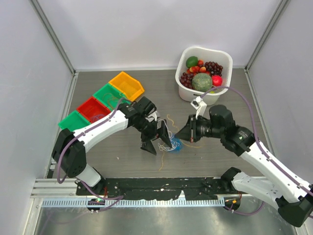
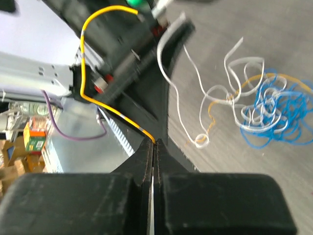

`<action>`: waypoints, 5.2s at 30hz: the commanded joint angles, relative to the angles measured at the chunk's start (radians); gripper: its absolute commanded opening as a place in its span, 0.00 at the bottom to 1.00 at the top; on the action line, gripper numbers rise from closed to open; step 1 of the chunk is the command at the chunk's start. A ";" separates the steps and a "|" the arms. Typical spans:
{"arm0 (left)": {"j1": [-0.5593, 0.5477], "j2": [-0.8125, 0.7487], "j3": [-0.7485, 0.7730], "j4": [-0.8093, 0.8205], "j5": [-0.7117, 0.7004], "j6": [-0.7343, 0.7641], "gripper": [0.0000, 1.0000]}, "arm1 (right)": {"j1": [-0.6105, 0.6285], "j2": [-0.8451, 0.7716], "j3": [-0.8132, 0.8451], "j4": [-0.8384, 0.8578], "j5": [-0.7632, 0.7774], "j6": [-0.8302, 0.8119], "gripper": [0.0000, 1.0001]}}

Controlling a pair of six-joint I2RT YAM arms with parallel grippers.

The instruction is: Untangle the cables

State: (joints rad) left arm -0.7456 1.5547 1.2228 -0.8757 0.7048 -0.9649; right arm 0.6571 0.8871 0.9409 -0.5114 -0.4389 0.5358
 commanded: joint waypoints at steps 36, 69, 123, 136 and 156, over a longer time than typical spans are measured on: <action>-0.090 -0.327 0.046 -0.035 -0.426 0.122 0.89 | -0.039 0.322 0.208 0.242 0.404 0.105 0.01; -0.290 -0.203 0.145 1.035 -0.513 0.611 0.91 | -0.053 0.257 0.671 0.212 0.424 0.739 0.01; 0.170 -0.326 0.107 0.805 -0.185 -0.606 0.00 | 0.070 0.236 0.338 0.180 0.087 -0.493 0.67; 0.170 -0.351 0.090 0.804 -0.188 -0.624 0.00 | 0.090 0.142 0.297 0.154 0.336 -0.502 0.71; 0.222 -0.344 0.005 0.785 -0.208 -0.541 0.00 | 0.090 0.139 0.435 0.162 0.216 -0.361 0.01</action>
State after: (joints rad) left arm -0.5602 1.2316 1.3003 -0.1009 0.5037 -1.5536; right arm 0.7444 1.0561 1.2537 -0.3374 -0.2123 0.0944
